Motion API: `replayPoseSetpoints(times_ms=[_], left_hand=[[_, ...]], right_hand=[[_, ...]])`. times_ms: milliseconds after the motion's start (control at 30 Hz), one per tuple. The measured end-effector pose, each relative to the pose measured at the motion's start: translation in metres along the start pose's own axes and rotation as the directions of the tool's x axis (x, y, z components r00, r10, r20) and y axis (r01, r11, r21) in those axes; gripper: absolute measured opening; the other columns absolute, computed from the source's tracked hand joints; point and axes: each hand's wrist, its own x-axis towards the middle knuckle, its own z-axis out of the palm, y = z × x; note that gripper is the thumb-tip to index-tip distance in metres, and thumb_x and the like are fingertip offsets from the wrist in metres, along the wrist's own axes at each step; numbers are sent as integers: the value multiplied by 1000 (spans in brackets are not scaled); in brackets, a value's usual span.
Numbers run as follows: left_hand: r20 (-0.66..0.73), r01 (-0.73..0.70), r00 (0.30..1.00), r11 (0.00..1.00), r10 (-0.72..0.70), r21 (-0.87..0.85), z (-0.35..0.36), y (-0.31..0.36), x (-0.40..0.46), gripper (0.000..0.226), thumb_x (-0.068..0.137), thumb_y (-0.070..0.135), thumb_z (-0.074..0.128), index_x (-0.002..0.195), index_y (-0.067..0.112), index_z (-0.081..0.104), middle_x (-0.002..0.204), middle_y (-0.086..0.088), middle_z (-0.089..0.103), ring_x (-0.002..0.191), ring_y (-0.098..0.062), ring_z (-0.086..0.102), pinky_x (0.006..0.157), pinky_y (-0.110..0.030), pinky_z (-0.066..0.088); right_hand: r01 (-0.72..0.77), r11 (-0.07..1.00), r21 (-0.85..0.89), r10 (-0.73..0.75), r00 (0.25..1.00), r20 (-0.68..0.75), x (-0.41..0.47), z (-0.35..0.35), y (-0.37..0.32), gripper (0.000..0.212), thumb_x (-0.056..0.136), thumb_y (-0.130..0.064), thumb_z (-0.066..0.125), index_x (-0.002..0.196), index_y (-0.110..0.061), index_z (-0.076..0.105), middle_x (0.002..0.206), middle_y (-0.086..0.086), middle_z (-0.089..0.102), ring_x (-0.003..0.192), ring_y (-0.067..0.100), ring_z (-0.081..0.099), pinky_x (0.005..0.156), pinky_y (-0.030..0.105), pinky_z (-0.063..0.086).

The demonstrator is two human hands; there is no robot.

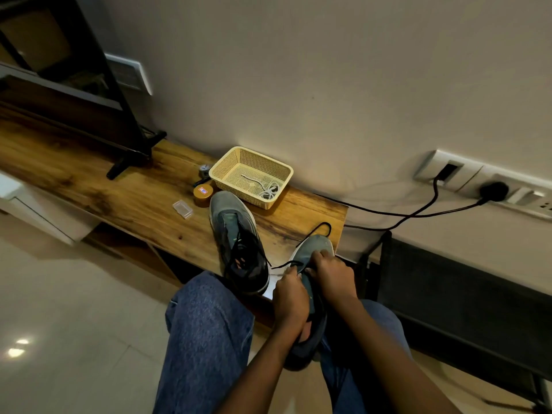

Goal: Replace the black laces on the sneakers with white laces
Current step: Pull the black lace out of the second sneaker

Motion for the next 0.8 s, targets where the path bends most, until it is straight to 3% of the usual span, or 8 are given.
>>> replayPoseSetpoints(times_ms=[133,267,333,400,500,633,700,800], left_hand=[[-4,5,1000,999,-6,-36,0,-1,-2,33,102,15,37,129,14,55,117,-11,65,107,-28,59,85,-36,47],[0,14,1000,998,-14,-56,2,0,-2,33,102,18,37,130,15,53,116,-11,65,106,-30,60,84,-39,48],[-8,4,1000,999,-4,-37,2,0,-2,31,101,17,38,127,14,55,115,-11,65,104,-30,60,83,-39,48],[-7,-4,1000,1000,4,-21,2,-1,-1,31,101,15,37,126,13,56,116,-10,64,105,-29,59,84,-40,47],[-4,-10,1000,1000,9,-19,2,0,-1,31,101,15,37,126,13,56,119,-9,63,107,-28,59,86,-38,46],[-9,18,1000,999,-18,-45,1,-1,0,33,101,14,37,128,13,56,118,-10,64,108,-27,59,88,-37,48],[-7,22,1000,998,-23,-64,1,-1,-1,33,101,14,37,127,13,56,118,-10,64,108,-27,59,88,-37,47],[-14,18,1000,997,-19,-74,2,0,-2,31,101,16,37,125,14,57,114,-10,66,104,-28,61,85,-38,49]], right_hand=[[59,998,-34,-60,998,-13,0,2,-4,24,93,-12,47,116,-3,49,114,17,57,94,37,62,61,36,33],[-164,907,388,220,970,-104,-6,7,-4,10,93,-15,47,92,-6,42,91,23,59,80,41,58,57,35,27],[-217,849,481,300,949,-100,-6,7,-1,14,92,-15,48,87,-9,35,86,22,59,79,40,57,57,34,27],[-203,891,406,250,966,-65,-5,5,0,13,91,-16,47,92,-9,36,88,21,59,80,39,58,56,34,28],[-50,992,119,51,999,-6,0,0,-1,24,93,-23,47,113,-10,43,102,14,61,88,36,61,58,33,32],[86,993,-83,-82,996,47,1,-5,-6,29,95,-17,46,123,-9,44,117,13,54,98,35,61,63,33,33],[24,1000,20,-24,1000,12,-2,-1,-6,24,94,-13,45,117,-5,45,112,17,56,94,37,61,61,33,30],[-156,914,375,200,977,-80,-4,4,-2,8,87,-10,49,89,-5,43,89,23,59,78,39,57,57,33,24]])
